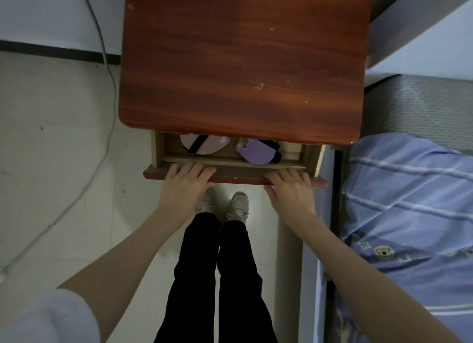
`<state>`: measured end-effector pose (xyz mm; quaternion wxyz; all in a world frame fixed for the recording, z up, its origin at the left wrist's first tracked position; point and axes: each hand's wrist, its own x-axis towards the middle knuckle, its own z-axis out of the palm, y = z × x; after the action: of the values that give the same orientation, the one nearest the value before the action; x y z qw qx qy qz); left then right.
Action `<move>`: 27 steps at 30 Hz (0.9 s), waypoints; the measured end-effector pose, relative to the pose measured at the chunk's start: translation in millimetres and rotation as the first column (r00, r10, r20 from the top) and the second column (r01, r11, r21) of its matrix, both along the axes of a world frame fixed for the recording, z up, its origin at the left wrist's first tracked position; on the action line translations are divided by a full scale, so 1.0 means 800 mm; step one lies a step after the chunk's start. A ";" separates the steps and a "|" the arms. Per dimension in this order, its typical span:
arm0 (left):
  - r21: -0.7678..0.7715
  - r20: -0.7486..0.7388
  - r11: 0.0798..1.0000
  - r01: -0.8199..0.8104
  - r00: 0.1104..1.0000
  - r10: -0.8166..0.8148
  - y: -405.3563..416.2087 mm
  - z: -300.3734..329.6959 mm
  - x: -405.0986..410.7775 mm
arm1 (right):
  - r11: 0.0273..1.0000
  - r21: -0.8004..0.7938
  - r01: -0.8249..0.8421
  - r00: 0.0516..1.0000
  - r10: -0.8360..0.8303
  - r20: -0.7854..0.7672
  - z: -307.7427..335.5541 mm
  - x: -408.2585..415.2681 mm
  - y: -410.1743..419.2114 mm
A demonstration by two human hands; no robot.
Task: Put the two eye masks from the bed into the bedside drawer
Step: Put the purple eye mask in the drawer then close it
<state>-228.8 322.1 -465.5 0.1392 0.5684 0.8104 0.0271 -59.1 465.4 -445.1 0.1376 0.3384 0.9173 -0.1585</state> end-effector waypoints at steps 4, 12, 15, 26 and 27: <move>0.054 -0.120 0.998 -0.026 0.992 0.032 0.004 0.008 0.000 | 0.966 0.236 -0.103 0.994 0.106 -0.001 0.006 -0.001 0.012; 0.168 -0.244 0.986 -0.011 0.968 0.052 0.026 0.021 -0.031 | 0.852 0.492 -0.177 0.960 0.260 -0.104 0.007 -0.008 0.044; 0.097 -0.252 0.995 0.004 0.967 0.021 0.038 0.022 -0.040 | 0.816 0.527 -0.238 0.954 0.299 -0.031 0.002 -0.012 0.059; 0.083 -0.206 0.993 -0.078 0.974 0.094 0.072 0.017 -0.052 | 0.892 0.434 -0.128 0.978 0.186 -0.094 0.016 -0.045 0.079; 0.093 -0.200 0.993 -0.071 0.976 0.089 0.069 0.014 -0.053 | 0.940 0.330 -0.085 0.968 0.156 -0.196 0.024 -0.047 0.084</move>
<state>-271.4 377.3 -454.3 0.0301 0.5406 0.8407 0.0088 -96.8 532.5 -426.0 -0.0116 0.2795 0.9594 -0.0356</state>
